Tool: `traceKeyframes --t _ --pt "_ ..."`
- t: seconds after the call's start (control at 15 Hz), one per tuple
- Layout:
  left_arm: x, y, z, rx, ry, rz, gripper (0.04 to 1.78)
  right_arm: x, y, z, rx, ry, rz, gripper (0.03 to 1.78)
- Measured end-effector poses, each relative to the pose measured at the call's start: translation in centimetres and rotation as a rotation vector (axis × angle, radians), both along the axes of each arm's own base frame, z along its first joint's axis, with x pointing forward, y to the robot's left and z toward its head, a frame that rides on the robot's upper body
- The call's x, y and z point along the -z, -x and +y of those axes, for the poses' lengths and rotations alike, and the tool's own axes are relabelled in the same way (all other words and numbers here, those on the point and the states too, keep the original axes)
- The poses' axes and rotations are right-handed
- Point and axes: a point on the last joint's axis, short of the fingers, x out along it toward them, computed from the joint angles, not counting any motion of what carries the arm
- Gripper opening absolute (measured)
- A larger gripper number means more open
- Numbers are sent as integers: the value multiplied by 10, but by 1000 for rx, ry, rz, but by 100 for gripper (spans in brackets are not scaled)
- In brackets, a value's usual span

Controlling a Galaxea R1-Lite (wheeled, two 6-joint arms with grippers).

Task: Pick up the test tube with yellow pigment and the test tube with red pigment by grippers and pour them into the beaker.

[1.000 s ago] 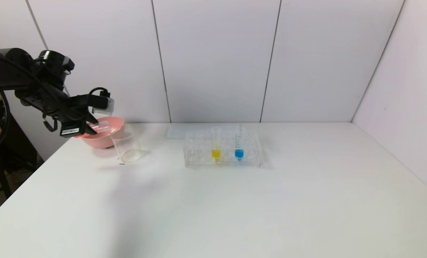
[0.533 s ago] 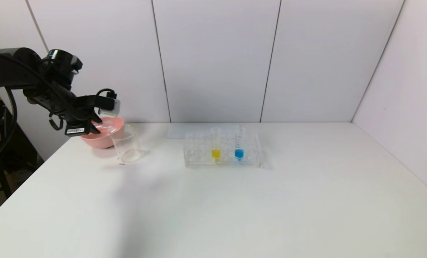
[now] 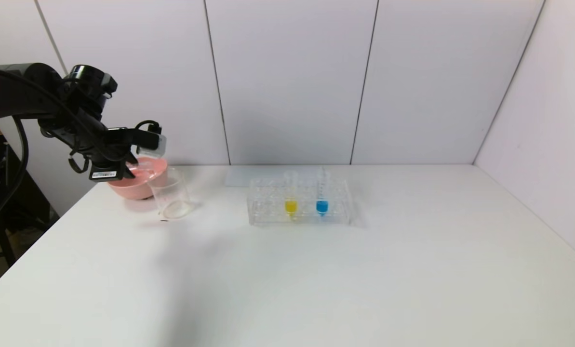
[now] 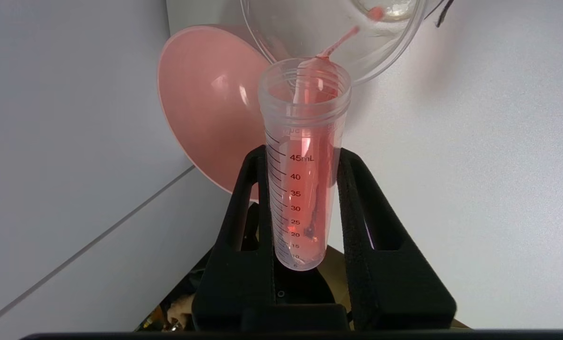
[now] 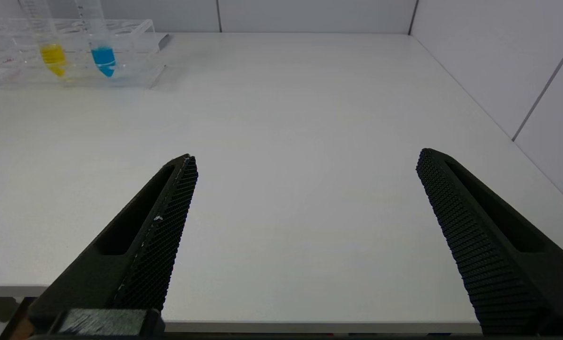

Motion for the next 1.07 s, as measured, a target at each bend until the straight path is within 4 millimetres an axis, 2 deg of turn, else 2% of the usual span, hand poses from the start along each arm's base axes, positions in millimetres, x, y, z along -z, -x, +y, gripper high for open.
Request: traceKeyframes --t 1.07 --pt "2 -3 -8 -23 -99 4 43 0 0 0 1 0 0 170"
